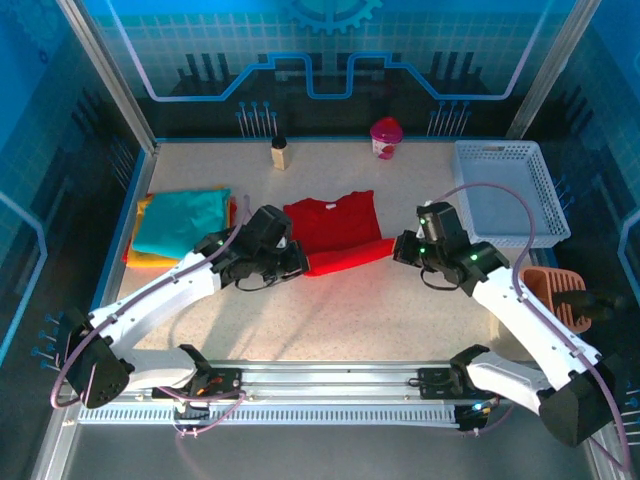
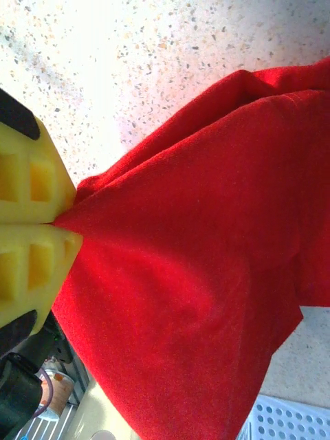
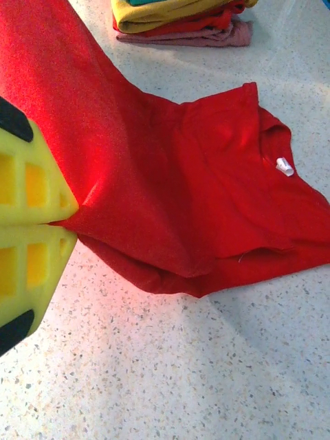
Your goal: Fold and stack the t-shirts
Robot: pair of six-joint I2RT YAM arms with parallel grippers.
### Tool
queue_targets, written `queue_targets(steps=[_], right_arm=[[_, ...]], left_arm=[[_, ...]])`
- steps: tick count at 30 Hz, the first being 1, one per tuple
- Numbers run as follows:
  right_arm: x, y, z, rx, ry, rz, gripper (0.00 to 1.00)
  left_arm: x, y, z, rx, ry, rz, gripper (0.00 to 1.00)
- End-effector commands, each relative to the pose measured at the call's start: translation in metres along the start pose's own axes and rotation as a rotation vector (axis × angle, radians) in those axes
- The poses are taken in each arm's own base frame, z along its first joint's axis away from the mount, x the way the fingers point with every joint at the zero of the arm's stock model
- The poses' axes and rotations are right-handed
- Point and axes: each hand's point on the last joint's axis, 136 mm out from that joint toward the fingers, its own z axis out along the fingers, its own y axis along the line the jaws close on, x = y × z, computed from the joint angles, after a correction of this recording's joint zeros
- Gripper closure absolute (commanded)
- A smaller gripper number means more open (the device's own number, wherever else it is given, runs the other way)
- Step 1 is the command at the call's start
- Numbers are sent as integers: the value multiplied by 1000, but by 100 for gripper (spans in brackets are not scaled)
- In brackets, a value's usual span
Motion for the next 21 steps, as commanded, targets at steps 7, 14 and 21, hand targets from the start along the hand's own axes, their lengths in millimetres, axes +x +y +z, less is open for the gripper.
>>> queue_targets(steps=[7, 14, 21], right_arm=[[-34, 12, -12, -35, -33, 3, 100], [-50, 13, 10, -62, 6, 43, 100], [-72, 19, 29, -79, 23, 47, 100]], left_arm=[[-37, -8, -23, 10, -112, 21, 100], [-67, -10, -18, 6, -131, 12, 100], [-90, -11, -1, -6, -123, -2, 100]])
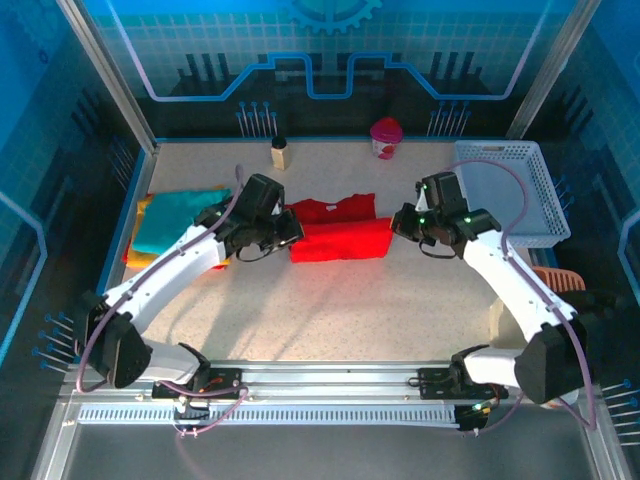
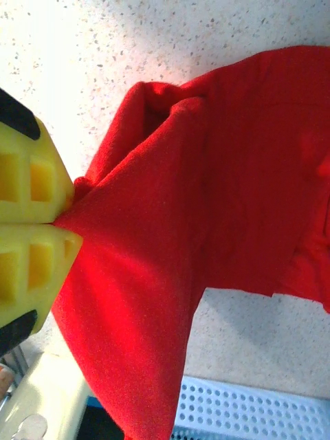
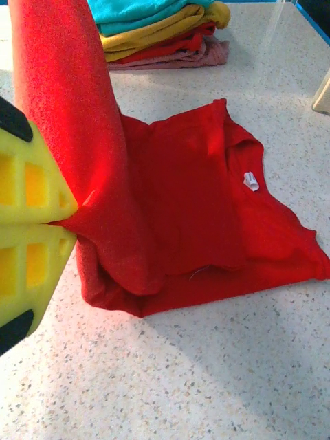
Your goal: Fold and stack the t-shirts
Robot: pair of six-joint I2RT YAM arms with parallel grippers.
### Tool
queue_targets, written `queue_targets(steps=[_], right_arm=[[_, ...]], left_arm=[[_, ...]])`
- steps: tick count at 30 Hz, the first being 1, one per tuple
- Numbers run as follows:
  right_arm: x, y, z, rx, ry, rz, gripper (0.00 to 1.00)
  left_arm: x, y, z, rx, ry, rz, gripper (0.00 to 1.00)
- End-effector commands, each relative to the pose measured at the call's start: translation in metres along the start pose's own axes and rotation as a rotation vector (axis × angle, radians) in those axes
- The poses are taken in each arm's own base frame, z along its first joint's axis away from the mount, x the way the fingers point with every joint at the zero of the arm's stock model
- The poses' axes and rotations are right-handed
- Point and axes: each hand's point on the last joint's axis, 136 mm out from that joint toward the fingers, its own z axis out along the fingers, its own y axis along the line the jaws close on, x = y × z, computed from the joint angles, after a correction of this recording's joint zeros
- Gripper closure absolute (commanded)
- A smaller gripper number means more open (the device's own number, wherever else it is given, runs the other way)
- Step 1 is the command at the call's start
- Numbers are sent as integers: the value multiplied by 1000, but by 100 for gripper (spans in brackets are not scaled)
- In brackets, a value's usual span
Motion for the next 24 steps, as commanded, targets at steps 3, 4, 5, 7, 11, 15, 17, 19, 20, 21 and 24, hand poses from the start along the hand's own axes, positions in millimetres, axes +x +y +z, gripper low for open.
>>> queue_targets(steps=[3, 4, 5, 7, 11, 15, 17, 19, 20, 21, 24], right_arm=[[-32, 13, 3, -39, -39, -21, 100], [-34, 13, 5, -40, -32, -20, 100], [-36, 14, 9, -41, -26, -21, 100], [-40, 15, 14, -39, -17, -21, 100], [-47, 16, 25, -40, 4, -20, 100], [-54, 19, 32, -45, 13, -18, 100], [-57, 20, 35, -46, 14, -19, 100], [-60, 19, 38, -44, 15, -18, 100], [-62, 19, 39, -44, 16, -16, 100], [-63, 19, 42, -44, 20, -16, 100], [-67, 17, 49, -38, 28, -13, 100]], left_arm=[[-22, -6, 5, 3, -28, 30, 100], [-25, -4, 7, -3, -30, 25, 100], [-29, -3, 9, -6, -34, 24, 100], [-34, 0, 13, -14, -32, 20, 100], [-46, 0, 19, -29, -28, 37, 100], [-58, -4, 19, -37, -30, 53, 100], [-65, -5, 21, -39, -31, 58, 100], [-70, -5, 23, -42, -30, 57, 100], [-73, -3, 25, -45, -30, 55, 100], [-75, -2, 27, -47, -27, 52, 100], [-82, 2, 34, -52, -21, 44, 100]])
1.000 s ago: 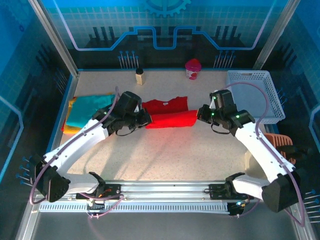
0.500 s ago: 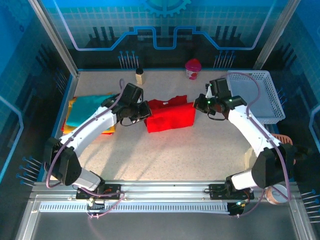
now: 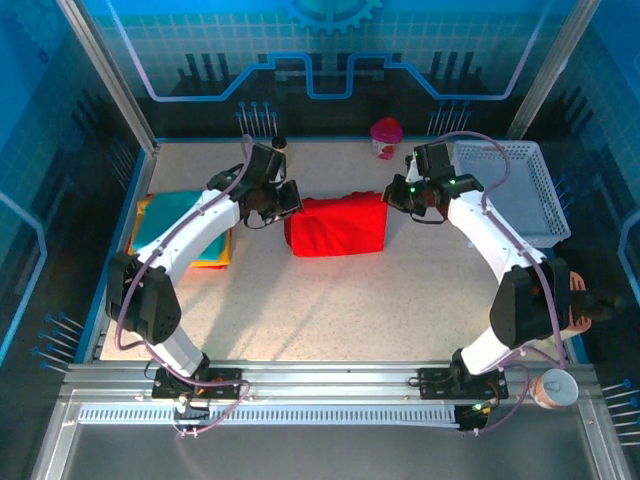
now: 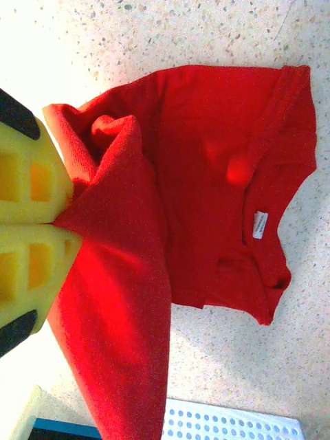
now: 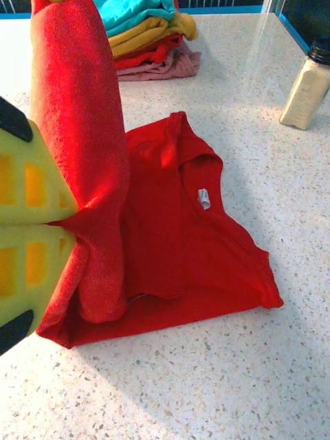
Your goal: Fold and stack the t-shirts
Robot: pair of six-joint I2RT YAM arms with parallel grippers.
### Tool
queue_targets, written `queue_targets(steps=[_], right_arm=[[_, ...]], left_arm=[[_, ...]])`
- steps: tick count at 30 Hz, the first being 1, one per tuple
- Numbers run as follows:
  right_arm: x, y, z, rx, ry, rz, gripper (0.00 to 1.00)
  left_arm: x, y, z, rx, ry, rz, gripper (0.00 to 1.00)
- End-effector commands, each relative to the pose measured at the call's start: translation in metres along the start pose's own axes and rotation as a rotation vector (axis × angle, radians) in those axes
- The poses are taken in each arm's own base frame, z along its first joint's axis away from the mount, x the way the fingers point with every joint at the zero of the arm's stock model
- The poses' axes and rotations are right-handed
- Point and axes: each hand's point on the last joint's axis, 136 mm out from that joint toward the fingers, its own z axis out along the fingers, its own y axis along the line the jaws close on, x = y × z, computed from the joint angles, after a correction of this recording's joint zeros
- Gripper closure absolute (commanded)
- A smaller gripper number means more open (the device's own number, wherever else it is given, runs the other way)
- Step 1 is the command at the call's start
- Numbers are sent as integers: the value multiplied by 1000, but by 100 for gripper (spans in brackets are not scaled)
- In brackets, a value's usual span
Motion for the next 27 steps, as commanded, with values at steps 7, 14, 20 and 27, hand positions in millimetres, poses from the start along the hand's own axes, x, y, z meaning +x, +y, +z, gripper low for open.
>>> queue_targets(steps=[7, 14, 20, 27], right_arm=[[-24, 0, 20, -9, 7, -12, 100], [-33, 0, 39, -14, 32, -9, 100], [-37, -3, 56, -16, 58, 3, 100], [-42, -5, 73, -24, 72, 17, 100]], left_arm=[[-20, 13, 20, -16, 39, 0, 100], [-31, 24, 39, -19, 65, -30, 100], [-35, 32, 58, -21, 97, -58, 100], [-43, 40, 76, -23, 121, -83, 97]])
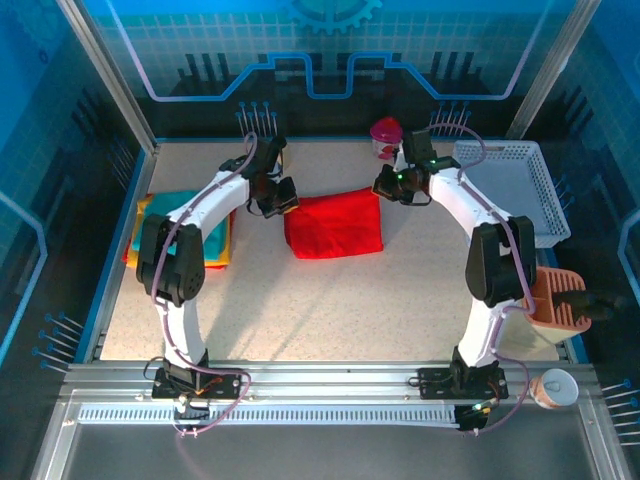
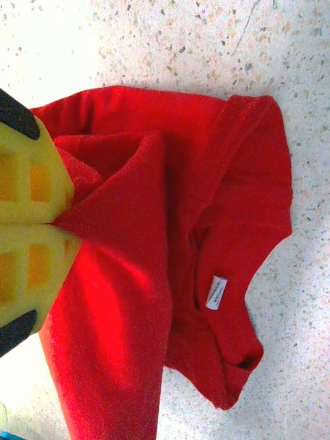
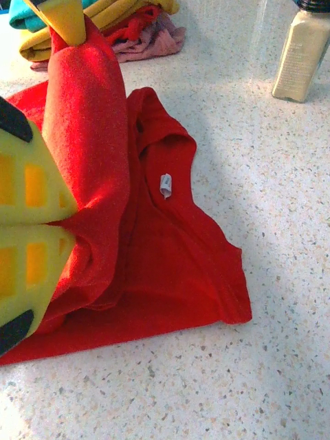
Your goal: Fold and stack the t-shirts
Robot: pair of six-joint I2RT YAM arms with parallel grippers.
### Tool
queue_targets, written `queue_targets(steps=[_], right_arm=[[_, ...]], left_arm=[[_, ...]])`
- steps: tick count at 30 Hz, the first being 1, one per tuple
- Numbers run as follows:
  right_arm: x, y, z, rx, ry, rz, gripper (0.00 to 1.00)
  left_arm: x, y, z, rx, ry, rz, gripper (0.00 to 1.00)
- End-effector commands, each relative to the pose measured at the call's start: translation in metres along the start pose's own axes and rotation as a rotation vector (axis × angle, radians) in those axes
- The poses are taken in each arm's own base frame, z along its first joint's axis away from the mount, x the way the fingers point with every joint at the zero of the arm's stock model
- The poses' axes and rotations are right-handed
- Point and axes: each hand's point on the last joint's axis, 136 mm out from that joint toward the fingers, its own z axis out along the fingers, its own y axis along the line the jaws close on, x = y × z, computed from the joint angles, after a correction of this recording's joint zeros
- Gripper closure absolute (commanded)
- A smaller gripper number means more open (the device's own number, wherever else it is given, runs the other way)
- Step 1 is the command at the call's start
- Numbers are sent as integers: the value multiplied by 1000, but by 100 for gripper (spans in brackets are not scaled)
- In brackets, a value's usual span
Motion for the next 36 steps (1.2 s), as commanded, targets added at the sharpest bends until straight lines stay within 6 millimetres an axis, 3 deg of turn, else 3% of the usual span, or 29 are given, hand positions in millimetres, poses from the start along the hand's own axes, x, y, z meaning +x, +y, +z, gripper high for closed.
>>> queue_targets(steps=[1, 6, 7, 9, 12, 16, 23, 30, 36], right_arm=[[-15, 2, 3, -25, -11, -1, 100], [-21, 0, 19, -26, 4, 9, 100], [-22, 0, 24, -28, 7, 8, 96], [-26, -1, 32, -27, 11, 2, 66], [-32, -3, 36, -4, 13, -5, 43], [-31, 1, 23, -8, -12, -32, 16], [-12, 18, -1, -112, -26, -34, 13], [24, 32, -10, -193, 15, 11, 12], [50, 33, -5, -226, 52, 35, 15]], left_arm=[[-11, -4, 3, 27, 10, 6, 97], [-25, -1, 16, 28, 8, 9, 89], [-29, 0, 20, 30, 2, 15, 84], [-43, 4, 27, 19, -27, 19, 69], [-60, 8, 32, 40, -21, -6, 58], [-62, 4, 9, 44, -46, 9, 52], [-27, -10, -25, 94, -51, 28, 51], [27, -28, -26, 139, -3, 48, 53], [56, -7, -21, 112, 23, 53, 54]])
